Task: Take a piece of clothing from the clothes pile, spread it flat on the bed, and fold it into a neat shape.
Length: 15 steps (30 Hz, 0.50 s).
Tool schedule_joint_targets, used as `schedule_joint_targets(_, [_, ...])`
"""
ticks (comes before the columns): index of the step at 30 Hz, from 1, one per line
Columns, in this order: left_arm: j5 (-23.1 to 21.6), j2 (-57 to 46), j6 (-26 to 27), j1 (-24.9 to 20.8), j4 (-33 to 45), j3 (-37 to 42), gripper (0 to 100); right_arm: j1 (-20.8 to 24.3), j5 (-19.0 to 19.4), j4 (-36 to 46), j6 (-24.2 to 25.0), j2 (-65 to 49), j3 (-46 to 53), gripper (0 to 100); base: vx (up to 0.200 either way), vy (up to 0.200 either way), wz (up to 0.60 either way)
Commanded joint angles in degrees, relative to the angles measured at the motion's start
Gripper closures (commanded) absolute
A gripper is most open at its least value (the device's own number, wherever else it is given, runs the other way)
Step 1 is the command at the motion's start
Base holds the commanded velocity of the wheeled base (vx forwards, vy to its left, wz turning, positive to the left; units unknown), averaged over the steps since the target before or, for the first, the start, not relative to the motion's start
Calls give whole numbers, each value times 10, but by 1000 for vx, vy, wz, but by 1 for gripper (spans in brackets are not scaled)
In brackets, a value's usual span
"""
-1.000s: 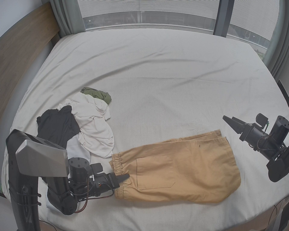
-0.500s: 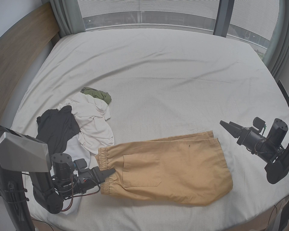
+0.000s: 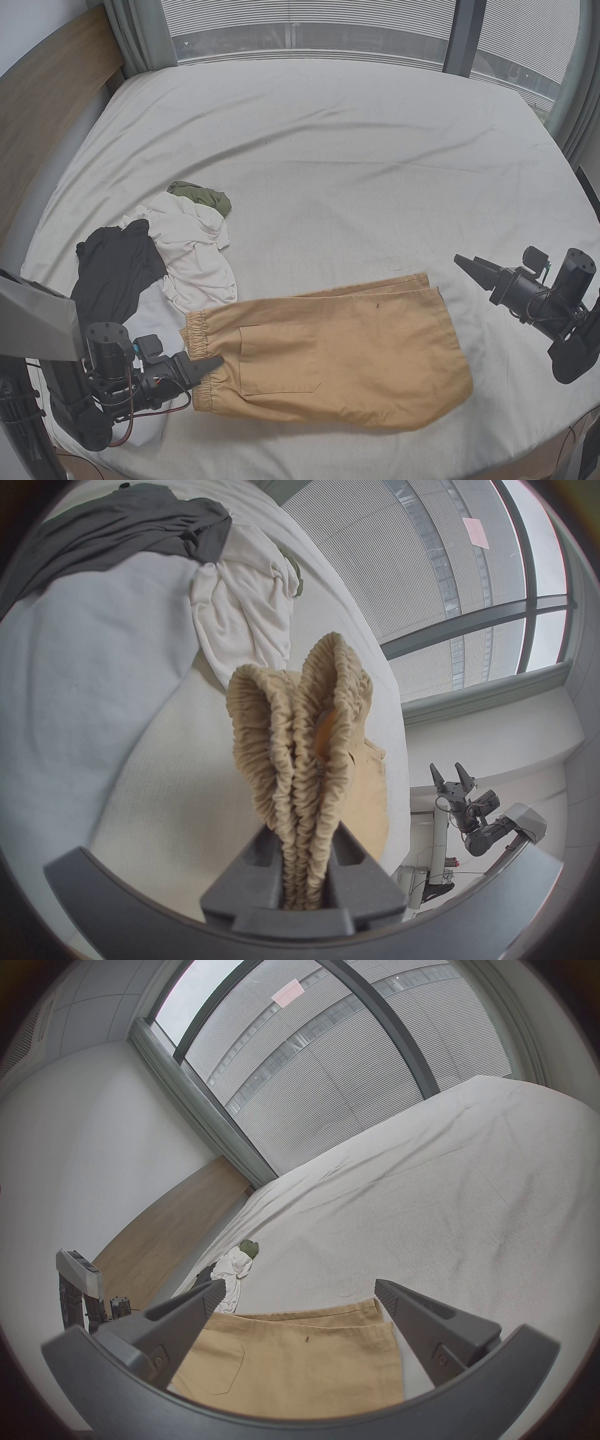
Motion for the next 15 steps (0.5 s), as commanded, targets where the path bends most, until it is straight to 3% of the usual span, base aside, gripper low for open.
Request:
schedule_joint_targets(1, [0,-26,0,9,-2,12,100,1,0,0,0,1,0,0,0,0,0])
schedule_joint_targets(15, [-6,-69,19,25,-2,28,100,5,0,0,0,6,0,0,0,0,0])
